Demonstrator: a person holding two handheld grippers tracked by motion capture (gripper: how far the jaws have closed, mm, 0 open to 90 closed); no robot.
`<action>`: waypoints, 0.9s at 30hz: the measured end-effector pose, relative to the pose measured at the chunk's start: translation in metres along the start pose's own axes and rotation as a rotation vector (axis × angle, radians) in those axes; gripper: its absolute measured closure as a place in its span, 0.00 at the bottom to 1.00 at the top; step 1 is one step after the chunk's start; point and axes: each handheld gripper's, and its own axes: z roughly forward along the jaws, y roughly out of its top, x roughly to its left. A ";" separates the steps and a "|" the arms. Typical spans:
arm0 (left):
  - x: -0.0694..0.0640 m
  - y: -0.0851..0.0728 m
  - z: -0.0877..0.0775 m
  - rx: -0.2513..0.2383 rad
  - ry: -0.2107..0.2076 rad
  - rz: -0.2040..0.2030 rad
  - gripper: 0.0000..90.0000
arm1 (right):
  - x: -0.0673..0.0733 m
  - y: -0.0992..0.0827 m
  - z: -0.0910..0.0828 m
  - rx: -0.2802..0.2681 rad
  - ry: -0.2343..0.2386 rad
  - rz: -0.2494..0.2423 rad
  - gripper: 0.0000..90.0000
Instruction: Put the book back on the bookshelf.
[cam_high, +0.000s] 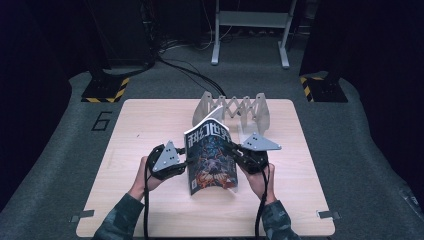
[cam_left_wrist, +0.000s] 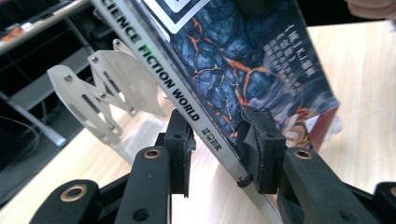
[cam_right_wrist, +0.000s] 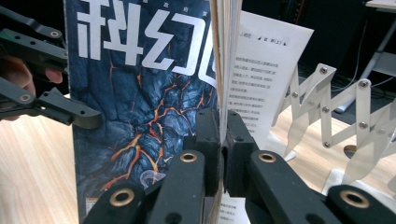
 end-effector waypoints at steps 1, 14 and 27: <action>-0.001 -0.001 -0.001 -0.007 0.001 0.003 0.74 | 0.000 0.000 0.000 -0.001 0.000 -0.001 0.97; -0.007 -0.008 -0.013 -0.059 -0.044 0.111 0.82 | -0.020 0.009 -0.012 -0.019 0.039 0.075 0.89; 0.003 0.012 -0.012 -0.049 -0.055 0.037 0.67 | -0.010 0.011 -0.014 -0.029 0.083 0.004 0.96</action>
